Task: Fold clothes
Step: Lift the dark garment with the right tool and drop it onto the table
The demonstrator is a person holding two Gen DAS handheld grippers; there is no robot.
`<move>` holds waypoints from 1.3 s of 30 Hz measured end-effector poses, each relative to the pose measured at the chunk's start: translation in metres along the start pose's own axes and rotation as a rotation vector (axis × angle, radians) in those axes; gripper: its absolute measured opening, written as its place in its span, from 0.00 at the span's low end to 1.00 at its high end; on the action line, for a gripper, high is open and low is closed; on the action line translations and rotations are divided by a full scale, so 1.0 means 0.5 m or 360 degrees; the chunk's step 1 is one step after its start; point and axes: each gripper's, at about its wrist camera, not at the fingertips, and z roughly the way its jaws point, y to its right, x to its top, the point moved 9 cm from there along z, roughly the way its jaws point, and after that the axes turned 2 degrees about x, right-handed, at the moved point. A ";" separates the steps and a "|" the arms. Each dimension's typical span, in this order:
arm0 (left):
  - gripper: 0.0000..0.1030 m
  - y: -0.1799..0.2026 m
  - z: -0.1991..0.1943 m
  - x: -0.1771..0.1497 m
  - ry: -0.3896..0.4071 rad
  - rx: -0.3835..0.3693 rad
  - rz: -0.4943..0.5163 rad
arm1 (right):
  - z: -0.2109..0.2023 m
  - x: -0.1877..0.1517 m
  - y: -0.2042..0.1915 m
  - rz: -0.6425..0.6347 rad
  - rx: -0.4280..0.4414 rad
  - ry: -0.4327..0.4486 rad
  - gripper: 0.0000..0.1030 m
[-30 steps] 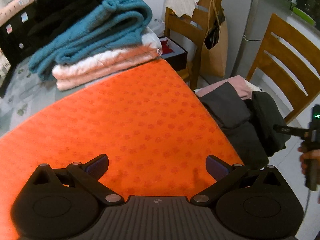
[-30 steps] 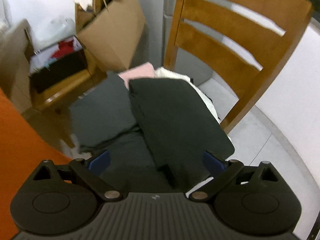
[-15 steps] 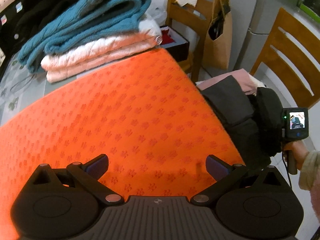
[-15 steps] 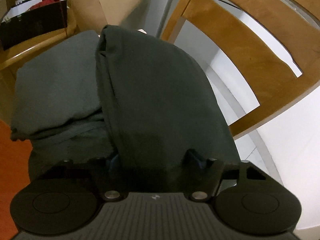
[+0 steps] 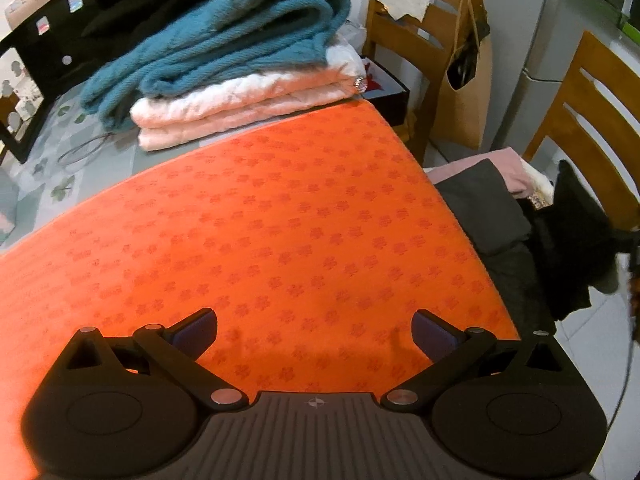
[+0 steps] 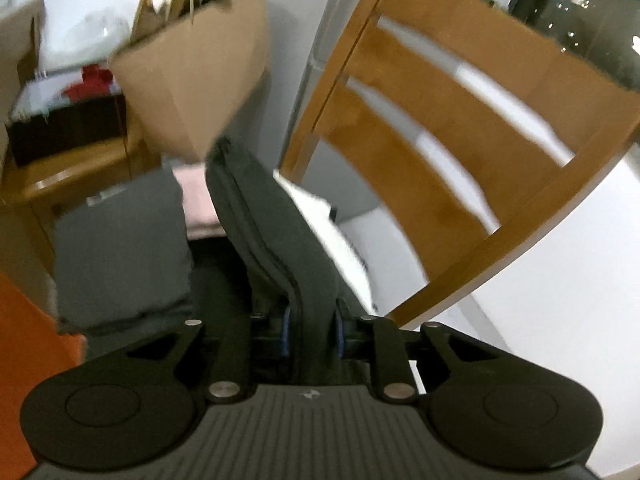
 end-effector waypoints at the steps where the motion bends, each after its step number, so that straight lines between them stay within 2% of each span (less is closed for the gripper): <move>1: 1.00 -0.006 -0.007 -0.002 0.0010 -0.0001 -0.0004 | -0.028 0.010 0.004 -0.0002 0.0009 0.0021 0.21; 6: 1.00 -0.038 -0.048 -0.022 0.0052 -0.0023 -0.0033 | -0.186 0.043 0.007 -0.0048 0.0057 0.0113 0.20; 13: 1.00 -0.107 -0.106 -0.075 0.0095 -0.0110 -0.0068 | -0.465 0.098 -0.058 -0.0206 0.0197 0.0273 0.20; 20: 1.00 -0.233 -0.173 -0.155 0.0144 -0.0203 -0.0209 | -0.762 0.137 -0.219 -0.0502 0.0385 0.0471 0.20; 25: 1.00 -0.349 -0.220 -0.220 0.0185 -0.0178 -0.0283 | -0.950 0.130 -0.380 -0.0686 0.0581 0.0558 0.20; 28: 1.00 -0.423 -0.250 -0.264 0.0208 -0.0128 -0.0321 | -1.040 0.100 -0.483 -0.0727 0.0767 0.0525 0.20; 33: 1.00 -0.520 -0.290 -0.330 0.0230 -0.0047 -0.0336 | -1.158 0.024 -0.644 -0.0778 0.1094 0.0394 0.20; 39: 1.00 -0.602 -0.322 -0.405 0.0198 0.0063 -0.0352 | -1.261 -0.074 -0.807 -0.0797 0.1507 0.0159 0.20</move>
